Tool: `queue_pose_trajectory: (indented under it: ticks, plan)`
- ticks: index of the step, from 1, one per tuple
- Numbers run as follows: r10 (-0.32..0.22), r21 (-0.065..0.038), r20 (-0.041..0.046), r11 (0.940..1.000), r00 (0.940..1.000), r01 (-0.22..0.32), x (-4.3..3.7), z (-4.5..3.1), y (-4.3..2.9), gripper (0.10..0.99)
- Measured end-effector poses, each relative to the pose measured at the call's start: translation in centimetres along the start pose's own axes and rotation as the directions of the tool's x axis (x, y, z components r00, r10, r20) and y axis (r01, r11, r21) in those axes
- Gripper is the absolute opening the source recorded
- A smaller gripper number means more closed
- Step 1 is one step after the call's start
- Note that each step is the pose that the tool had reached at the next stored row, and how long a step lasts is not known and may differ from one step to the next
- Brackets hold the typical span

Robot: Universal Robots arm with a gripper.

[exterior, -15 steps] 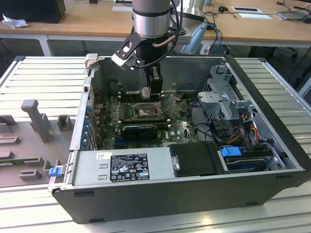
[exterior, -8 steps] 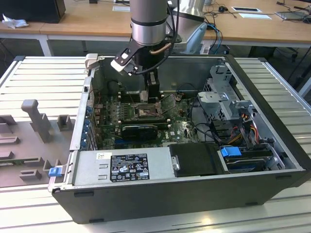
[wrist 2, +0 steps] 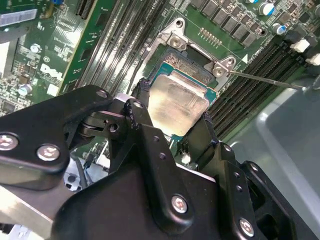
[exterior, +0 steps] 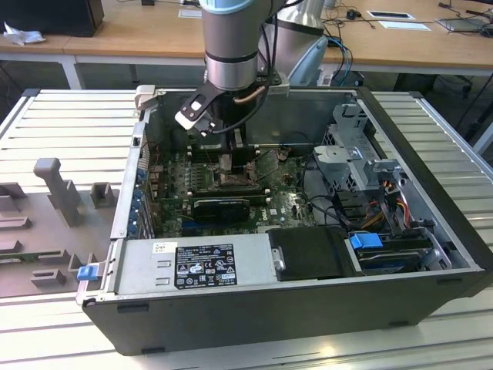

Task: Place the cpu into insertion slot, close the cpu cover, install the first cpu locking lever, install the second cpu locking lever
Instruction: 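Place the cpu into insertion slot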

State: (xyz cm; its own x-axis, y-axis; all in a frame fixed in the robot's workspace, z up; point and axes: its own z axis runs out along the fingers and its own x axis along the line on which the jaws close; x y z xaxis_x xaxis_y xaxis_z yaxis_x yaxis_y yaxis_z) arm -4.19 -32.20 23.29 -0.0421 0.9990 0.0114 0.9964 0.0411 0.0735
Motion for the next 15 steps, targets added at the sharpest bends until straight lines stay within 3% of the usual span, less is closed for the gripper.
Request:
queue_pose_trajectory:
  ticks: [4, 15]
  plan:
    - [0.013, 0.000, 0.0008, 0.9999, 0.9999, -0.013, 0.05, 0.94, -0.06, 0.541]
    - [0.036, -0.001, 0.0035, 0.9993, 0.9993, -0.036, 0.42, 2.39, -0.15, 0.541]
